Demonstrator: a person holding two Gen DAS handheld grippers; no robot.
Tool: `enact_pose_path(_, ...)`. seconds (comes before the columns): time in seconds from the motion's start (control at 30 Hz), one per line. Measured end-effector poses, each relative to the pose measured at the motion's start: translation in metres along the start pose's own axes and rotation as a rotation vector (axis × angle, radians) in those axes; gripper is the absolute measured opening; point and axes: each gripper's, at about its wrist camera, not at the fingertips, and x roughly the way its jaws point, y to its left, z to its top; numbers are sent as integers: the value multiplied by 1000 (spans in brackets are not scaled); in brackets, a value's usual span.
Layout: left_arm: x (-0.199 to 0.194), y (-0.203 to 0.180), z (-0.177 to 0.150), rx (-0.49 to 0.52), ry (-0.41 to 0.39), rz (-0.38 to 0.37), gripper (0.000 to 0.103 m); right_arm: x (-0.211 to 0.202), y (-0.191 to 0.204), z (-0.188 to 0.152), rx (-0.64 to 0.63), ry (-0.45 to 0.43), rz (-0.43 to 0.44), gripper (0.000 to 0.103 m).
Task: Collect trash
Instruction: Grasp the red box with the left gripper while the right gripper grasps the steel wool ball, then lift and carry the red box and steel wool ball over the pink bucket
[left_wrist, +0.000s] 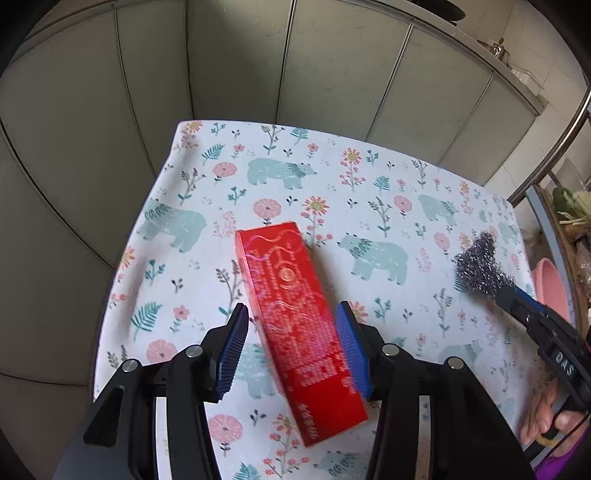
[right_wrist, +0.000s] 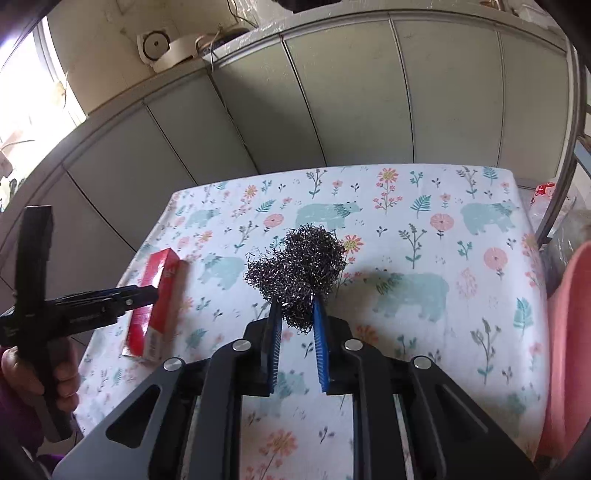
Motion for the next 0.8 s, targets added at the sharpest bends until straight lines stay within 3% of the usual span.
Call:
enact_pose_path(0.23, 1, -10, -6, 37, 8, 21, 49, -37, 3, -24, 44, -20, 8, 17)
enact_pose_path(0.8, 4, -29, -19, 113, -27, 124, 50, -58, -1, -47, 77, -16, -17, 17)
